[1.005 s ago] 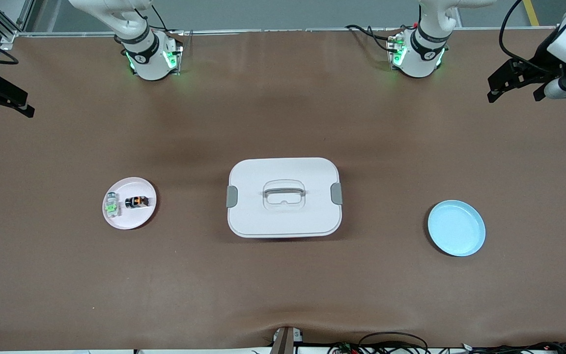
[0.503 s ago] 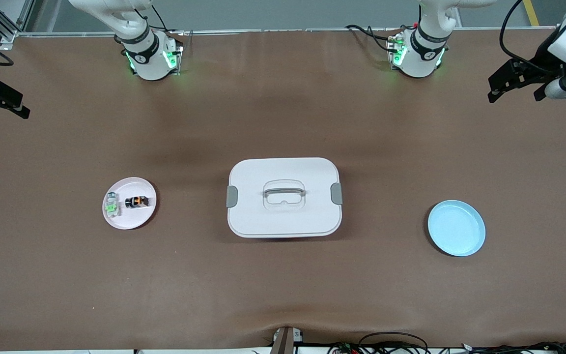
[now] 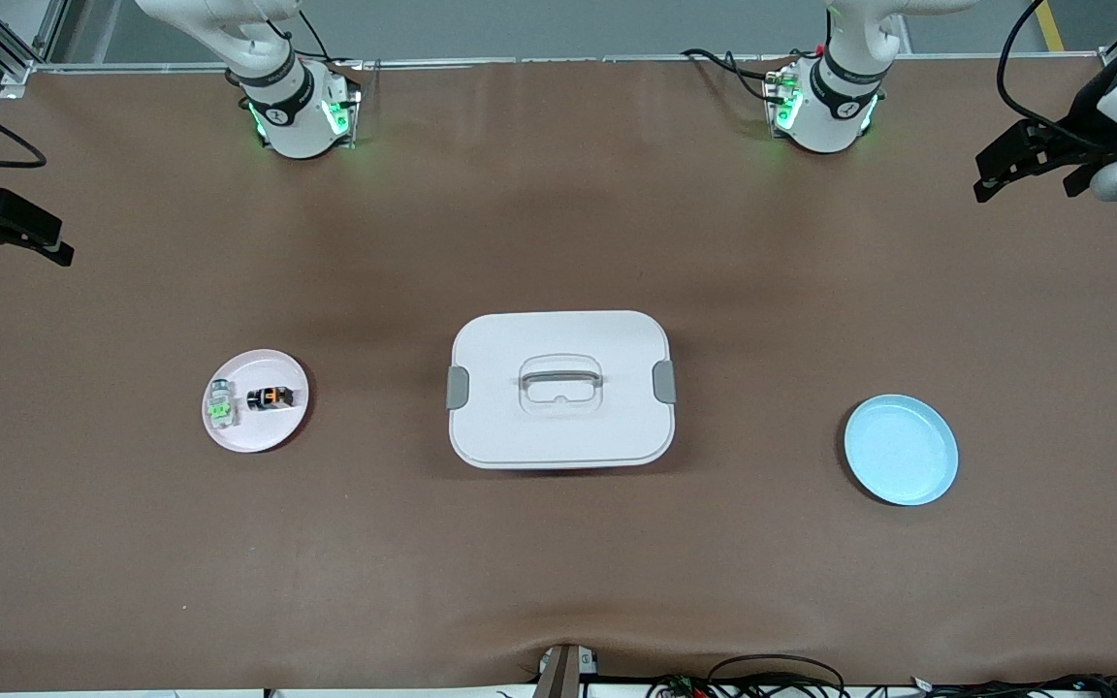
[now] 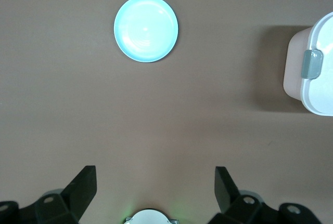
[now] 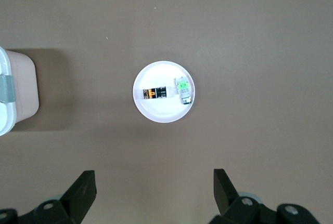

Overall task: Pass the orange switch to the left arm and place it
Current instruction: 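Move the right gripper over the pink plate toward the orange switch, then lower the right gripper and close it on the orange switch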

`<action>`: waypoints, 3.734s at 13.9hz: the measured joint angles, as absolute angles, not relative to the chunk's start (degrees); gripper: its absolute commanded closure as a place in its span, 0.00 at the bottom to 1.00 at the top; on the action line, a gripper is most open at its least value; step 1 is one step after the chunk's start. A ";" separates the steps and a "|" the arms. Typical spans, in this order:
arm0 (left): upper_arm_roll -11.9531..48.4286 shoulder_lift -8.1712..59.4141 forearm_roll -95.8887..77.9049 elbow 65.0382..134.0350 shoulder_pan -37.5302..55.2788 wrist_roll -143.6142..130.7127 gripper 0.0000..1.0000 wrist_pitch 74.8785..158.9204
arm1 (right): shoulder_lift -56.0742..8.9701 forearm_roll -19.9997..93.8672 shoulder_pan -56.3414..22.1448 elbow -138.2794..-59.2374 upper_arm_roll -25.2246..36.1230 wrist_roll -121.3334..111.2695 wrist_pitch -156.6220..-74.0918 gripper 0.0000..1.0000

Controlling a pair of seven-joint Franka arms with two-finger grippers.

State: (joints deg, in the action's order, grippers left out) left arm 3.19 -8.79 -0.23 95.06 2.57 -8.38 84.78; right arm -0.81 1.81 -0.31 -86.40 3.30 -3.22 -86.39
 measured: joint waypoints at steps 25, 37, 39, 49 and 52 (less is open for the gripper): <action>3.19 -8.74 -0.23 95.41 2.45 -8.38 0.00 84.47 | -10.45 5.60 -3.40 -115.59 3.09 2.56 -126.26 0.00; 3.19 -8.73 -0.23 96.26 2.45 -8.27 0.00 84.33 | -22.76 5.60 -4.19 -121.06 3.10 -0.31 -146.63 0.00; 3.19 -8.73 -0.23 96.28 2.45 -8.26 0.00 84.33 | -24.14 5.60 -4.21 -121.12 3.10 -0.50 -147.88 0.00; 3.35 -8.70 -0.23 96.45 2.46 -8.19 0.00 84.35 | -27.56 5.60 -5.02 -121.59 3.06 -0.61 -151.14 0.00; 3.36 -8.70 -0.23 96.46 2.46 -8.18 0.00 84.43 | -27.55 5.60 -5.10 -121.97 3.05 -0.61 -151.15 0.00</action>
State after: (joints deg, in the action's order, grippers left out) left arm 3.36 -8.70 -0.23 96.46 2.46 -8.18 84.43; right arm -27.55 5.60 -5.10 -121.97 3.05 -0.61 -151.15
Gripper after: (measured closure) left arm 0.000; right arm 0.000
